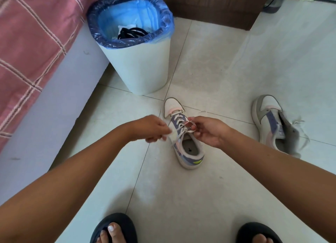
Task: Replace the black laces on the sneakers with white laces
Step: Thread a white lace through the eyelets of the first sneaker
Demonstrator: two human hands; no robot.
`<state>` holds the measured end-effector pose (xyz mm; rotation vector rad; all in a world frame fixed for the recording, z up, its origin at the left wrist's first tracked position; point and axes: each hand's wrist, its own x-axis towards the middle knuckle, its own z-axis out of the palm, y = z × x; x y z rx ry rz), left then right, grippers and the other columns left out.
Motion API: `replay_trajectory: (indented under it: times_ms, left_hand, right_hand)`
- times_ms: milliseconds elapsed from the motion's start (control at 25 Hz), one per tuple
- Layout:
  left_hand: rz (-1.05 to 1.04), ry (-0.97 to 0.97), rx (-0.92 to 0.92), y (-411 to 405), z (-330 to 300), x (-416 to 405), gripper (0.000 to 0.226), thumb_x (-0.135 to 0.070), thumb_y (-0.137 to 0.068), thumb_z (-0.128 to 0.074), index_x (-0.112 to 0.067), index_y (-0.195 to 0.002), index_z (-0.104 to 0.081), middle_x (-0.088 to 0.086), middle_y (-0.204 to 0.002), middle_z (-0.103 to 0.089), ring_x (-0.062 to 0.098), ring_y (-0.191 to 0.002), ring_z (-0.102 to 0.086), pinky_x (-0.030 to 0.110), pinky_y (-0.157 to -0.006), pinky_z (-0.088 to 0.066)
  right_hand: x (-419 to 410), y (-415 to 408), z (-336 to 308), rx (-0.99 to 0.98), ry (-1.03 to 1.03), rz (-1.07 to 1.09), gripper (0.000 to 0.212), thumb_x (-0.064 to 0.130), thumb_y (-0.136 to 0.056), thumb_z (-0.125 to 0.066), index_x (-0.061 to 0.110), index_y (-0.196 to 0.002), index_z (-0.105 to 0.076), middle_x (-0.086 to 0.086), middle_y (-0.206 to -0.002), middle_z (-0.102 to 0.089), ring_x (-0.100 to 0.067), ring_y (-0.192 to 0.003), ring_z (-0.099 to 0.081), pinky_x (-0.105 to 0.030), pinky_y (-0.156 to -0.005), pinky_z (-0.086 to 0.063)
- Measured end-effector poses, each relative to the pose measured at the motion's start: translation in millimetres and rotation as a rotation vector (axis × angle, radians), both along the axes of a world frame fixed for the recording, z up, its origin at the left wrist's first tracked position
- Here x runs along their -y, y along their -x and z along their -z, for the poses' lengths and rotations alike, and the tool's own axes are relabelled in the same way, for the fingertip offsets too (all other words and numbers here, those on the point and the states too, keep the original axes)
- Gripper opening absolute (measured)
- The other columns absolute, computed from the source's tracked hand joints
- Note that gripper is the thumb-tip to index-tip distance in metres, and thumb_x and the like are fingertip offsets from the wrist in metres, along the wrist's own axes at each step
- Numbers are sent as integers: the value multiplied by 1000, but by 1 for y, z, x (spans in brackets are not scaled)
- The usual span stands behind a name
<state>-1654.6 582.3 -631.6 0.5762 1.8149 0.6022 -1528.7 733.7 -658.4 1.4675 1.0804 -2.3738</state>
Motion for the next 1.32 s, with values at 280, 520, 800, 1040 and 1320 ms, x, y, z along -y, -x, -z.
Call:
replay_trajectory:
  times_ms: [280, 520, 800, 1040, 1320]
  left_hand:
    - [-118, -254, -244, -14, 24, -28, 41, 3, -93, -39, -10, -130, -52, 2, -130, -54, 11, -118, -50, 10, -87, -35]
    - [-90, -314, -118, -26, 36, -49, 28, -8, -99, -42, -7, -121, -59, 7, -116, -59, 7, -96, -54, 4, -73, -41]
    - [-207, -263, -151, -4, 38, -44, 9, -18, -85, -68, -14, -77, -65, -6, -75, -62, 6, -71, -57, 20, -65, -46]
    - [435, -146, -1139, 16, 50, -26, 25, -13, -62, -82, -4, -69, -60, 9, -67, -55, 26, -49, -54, 25, -46, -33]
    - [-339, -92, -426, 10, 38, -44, 9, -9, -88, -56, -9, -79, -53, 11, -86, -65, 18, -68, -63, 28, -59, -47]
  right_hand:
    - [3, -3, -2, -140, -758, -424, 25, -10, -75, -62, 14, -69, -59, 1, -67, -57, -12, -64, -52, -22, -60, -41]
    - [8, 4, 9, -89, -1334, -334, 18, 1, -79, -60, 15, -81, -49, 1, -84, -48, -13, -73, -43, -10, -60, -34]
    - [-11, -10, 10, -7, -929, -324, 7, 16, -79, -74, 15, -76, -68, 7, -66, -62, 1, -51, -51, -15, -56, -38]
    - [-13, -44, 12, 49, -906, -459, 15, 24, -81, -73, 21, -68, -66, 8, -68, -63, -6, -66, -58, -25, -69, -47]
    - [0, -53, 14, 35, -895, -539, 14, 30, -86, -66, 18, -79, -67, 5, -78, -65, -10, -73, -59, -22, -67, -46]
